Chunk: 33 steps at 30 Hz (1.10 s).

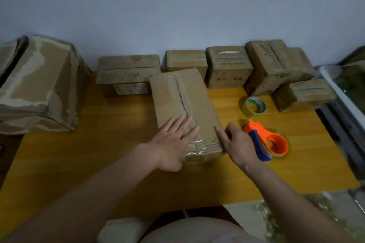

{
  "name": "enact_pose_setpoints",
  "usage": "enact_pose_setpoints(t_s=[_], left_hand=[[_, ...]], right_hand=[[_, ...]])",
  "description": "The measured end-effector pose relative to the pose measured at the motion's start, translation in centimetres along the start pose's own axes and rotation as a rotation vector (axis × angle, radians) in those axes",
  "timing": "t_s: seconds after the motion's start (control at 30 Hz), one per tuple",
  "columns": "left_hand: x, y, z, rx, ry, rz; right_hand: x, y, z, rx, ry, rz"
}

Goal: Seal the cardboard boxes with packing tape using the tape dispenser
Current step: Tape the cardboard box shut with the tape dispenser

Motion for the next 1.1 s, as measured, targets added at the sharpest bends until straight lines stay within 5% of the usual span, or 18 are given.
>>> enact_pose_setpoints(t_s=[0.13, 0.33, 0.6, 0.73, 0.97, 1.1], left_hand=[[0.6, -0.5, 0.1, 0.047, -0.028, -0.058], [-1.8, 0.4, -1.7, -0.217, 0.012, -0.115], [-3.6, 3.9, -3.4, -0.261, 0.1, -0.038], [-2.4, 5.3, -4.0, -0.259, 0.078, -0.026], [-2.6, 6.2, -5.0, -0.27, -0.077, -0.335], [-3.0, 5.9, -5.0, -0.237, -0.12, -0.364]], right_hand=[[0.4, -1.4, 1.2, 0.062, 0.093, -0.015], [-1.8, 0.4, 0.0, 0.052, 0.188, 0.0], [-14.7, 2.1, -2.3, 0.02, -0.177, 0.453], [-16.8, 2.4, -3.0, 0.011, -0.258, 0.524], [-20.5, 2.3, -3.2, 0.052, -0.163, 0.65], [-22.1, 1.8, -3.1, 0.157, -0.102, 0.671]])
Point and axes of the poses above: each hand's wrist, its own y-axis towards the middle knuckle, its own z-axis out of the palm, x = y × z, the point moved 10 cm from there along y, towards the middle knuckle, and after that the axes turned 8 degrees about y, right-handed, at the moved point
